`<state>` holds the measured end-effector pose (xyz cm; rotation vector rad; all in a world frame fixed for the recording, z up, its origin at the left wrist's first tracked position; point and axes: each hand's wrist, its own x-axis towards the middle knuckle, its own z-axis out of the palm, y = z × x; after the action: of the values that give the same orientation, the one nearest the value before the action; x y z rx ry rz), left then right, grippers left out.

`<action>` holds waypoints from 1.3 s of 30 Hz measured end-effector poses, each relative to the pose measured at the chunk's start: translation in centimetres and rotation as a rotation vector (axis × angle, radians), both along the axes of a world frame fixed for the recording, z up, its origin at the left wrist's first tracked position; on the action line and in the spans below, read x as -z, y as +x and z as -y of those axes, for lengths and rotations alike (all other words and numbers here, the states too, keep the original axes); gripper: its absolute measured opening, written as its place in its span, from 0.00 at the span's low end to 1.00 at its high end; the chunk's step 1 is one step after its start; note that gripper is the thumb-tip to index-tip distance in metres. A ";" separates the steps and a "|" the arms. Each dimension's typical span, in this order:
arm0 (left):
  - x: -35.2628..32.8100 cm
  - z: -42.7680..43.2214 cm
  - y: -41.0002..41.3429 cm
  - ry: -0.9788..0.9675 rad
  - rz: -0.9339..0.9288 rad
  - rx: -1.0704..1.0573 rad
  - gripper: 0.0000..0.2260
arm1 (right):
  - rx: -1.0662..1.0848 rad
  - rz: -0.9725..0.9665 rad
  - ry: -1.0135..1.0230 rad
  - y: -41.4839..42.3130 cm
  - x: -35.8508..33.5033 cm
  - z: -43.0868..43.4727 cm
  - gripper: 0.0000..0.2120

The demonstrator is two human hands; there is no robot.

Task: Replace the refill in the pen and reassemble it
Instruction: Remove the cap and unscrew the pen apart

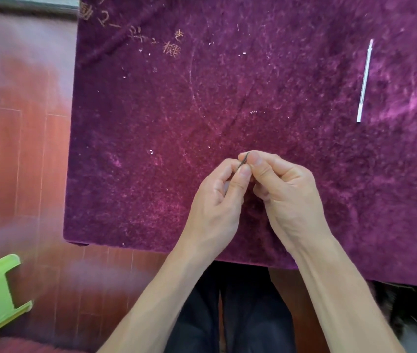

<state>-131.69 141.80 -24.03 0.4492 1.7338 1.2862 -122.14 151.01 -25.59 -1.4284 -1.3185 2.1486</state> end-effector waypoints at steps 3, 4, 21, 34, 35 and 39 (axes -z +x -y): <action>0.0 -0.1 -0.3 0.013 -0.013 -0.001 0.12 | 0.017 0.003 -0.009 -0.5 0.1 0.2 0.12; 0.0 -0.1 -0.5 0.016 -0.011 0.001 0.12 | 0.026 -0.003 -0.020 -0.7 0.1 0.2 0.14; 0.9 -1.5 -2.9 -0.081 0.057 0.022 0.11 | 0.012 0.055 0.207 -6.3 0.1 -7.1 0.08; 1.6 -1.2 -4.0 -0.109 0.102 -0.064 0.10 | -0.107 0.340 0.694 -13.4 2.3 -11.6 0.06; 1.6 -1.2 -4.1 -0.111 0.099 -0.069 0.10 | -0.109 0.346 0.698 -13.6 2.3 -11.5 0.07; 1.7 -0.9 -4.1 -0.110 0.091 -0.082 0.10 | -0.133 0.376 0.714 -14.3 2.3 -10.9 0.08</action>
<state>-135.81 142.66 -25.75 0.2552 1.7509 1.2422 -136.44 161.96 -27.93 -1.4695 -2.0778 1.2545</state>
